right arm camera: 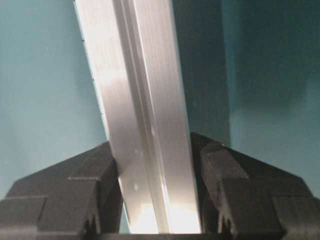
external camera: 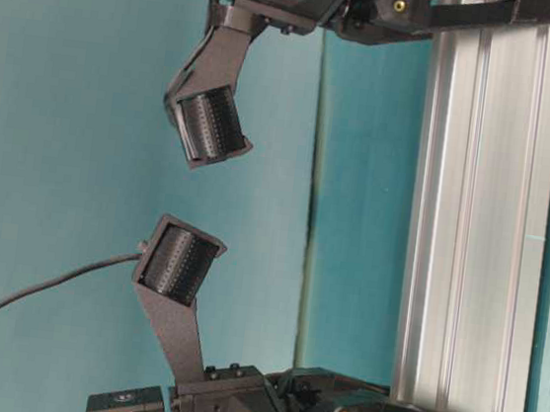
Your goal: Lift the metal rail with both hands.
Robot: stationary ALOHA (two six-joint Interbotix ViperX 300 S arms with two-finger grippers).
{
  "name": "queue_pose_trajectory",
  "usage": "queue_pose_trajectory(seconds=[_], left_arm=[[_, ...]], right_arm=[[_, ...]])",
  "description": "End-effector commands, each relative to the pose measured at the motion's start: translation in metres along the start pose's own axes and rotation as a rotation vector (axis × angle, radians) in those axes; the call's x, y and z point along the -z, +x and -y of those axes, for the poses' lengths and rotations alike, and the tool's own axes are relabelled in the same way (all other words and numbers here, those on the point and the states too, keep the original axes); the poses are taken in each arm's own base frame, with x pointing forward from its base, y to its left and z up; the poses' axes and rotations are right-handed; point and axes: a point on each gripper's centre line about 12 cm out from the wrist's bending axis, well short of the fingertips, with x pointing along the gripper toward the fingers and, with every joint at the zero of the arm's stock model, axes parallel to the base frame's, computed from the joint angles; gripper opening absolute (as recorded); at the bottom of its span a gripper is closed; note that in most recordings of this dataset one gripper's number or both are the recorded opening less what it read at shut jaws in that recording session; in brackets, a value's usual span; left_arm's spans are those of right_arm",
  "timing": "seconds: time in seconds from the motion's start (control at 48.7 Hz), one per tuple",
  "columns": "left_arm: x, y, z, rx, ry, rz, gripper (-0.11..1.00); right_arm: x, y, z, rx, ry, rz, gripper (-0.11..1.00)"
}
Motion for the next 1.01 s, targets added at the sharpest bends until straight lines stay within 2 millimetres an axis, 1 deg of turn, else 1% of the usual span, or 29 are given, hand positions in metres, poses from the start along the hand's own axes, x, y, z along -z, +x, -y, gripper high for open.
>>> queue_pose_trajectory(seconds=[0.0, 0.514, 0.986], left_arm=[[-0.009, -0.009, 0.007, 0.010, 0.005, 0.036, 0.36], [-0.006, -0.006, 0.009, 0.011, 0.007, 0.036, 0.36], [0.011, 0.007, 0.009, 0.017, 0.009, 0.071, 0.36]], right_arm=[[-0.003, 0.000, 0.001, -0.006, 0.022, 0.017, 0.39], [-0.003, 0.003, -0.002, -0.011, 0.019, 0.016, 0.39], [-0.002, 0.004, -0.002, -0.010, 0.024, 0.014, 0.39]])
